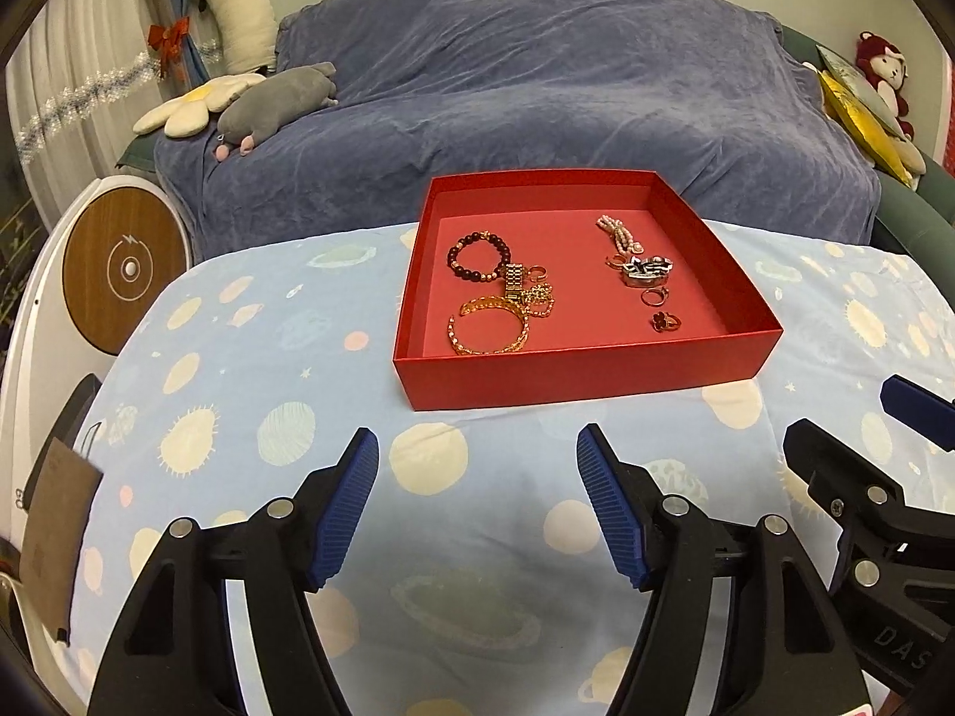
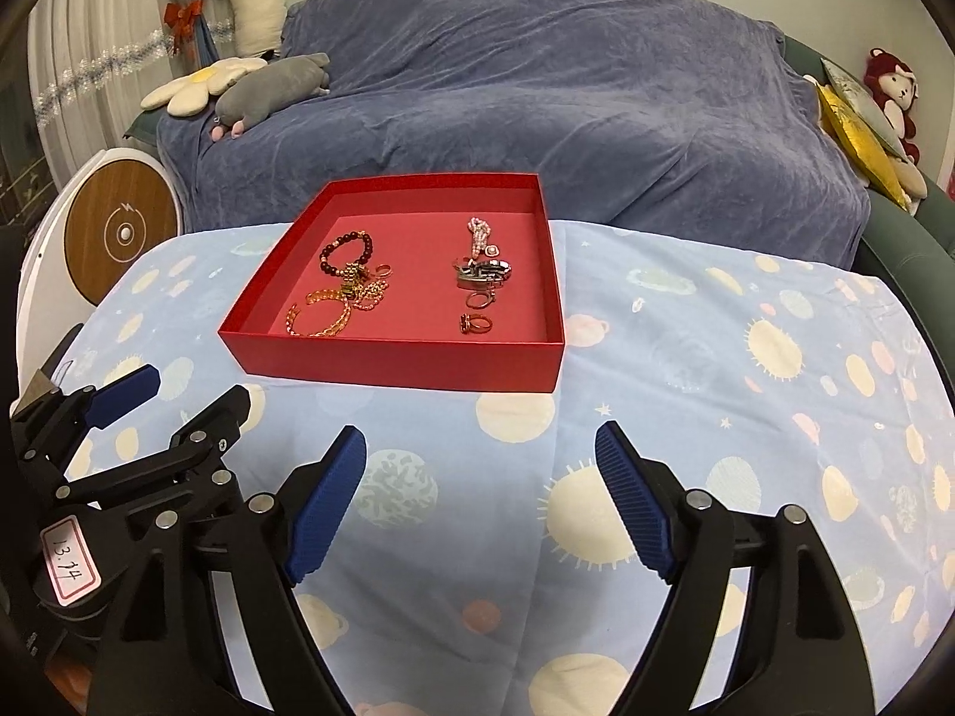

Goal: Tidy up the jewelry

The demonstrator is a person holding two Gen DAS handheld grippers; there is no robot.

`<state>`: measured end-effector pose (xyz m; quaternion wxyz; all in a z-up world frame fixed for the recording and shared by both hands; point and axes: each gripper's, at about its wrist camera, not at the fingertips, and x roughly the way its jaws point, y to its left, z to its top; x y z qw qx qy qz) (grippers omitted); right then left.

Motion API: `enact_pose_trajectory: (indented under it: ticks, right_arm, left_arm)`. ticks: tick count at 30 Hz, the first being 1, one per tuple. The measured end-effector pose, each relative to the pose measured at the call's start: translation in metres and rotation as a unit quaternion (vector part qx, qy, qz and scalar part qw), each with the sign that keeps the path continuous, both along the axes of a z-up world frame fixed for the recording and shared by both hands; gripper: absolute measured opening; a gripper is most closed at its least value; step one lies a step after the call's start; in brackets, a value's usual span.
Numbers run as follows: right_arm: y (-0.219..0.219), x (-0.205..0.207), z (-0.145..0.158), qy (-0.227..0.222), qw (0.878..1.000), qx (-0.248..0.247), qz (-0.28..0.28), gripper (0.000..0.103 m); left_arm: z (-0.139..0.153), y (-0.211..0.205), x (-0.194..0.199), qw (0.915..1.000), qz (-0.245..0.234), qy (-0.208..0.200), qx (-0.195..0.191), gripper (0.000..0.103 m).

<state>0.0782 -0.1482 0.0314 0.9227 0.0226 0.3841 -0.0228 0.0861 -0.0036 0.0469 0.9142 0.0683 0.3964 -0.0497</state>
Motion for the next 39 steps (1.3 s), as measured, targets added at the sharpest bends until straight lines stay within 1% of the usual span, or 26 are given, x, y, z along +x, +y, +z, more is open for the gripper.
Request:
enact_pose_trajectory:
  ticks: [6,34,39]
  right_arm:
    - [0.0013,-0.0014,0.0013,-0.003,1.0,0.003,0.0,0.077]
    - [0.0025,-0.0013,0.006,-0.007,1.0,0.001,-0.002,0.077]
    - [0.0018,-0.0003,0.008,-0.01,1.0,0.001,-0.005,0.078]
  left_arm:
    - [0.0004,0.0005,-0.0008,1.0,0.002,0.002,0.001,0.068]
    - [0.0042,0.0052,0.0003,1.0,0.005,-0.001,-0.001,0.068]
    - [0.0043,0.0055,0.0002,1.0,0.005,-0.001,-0.001,0.068]
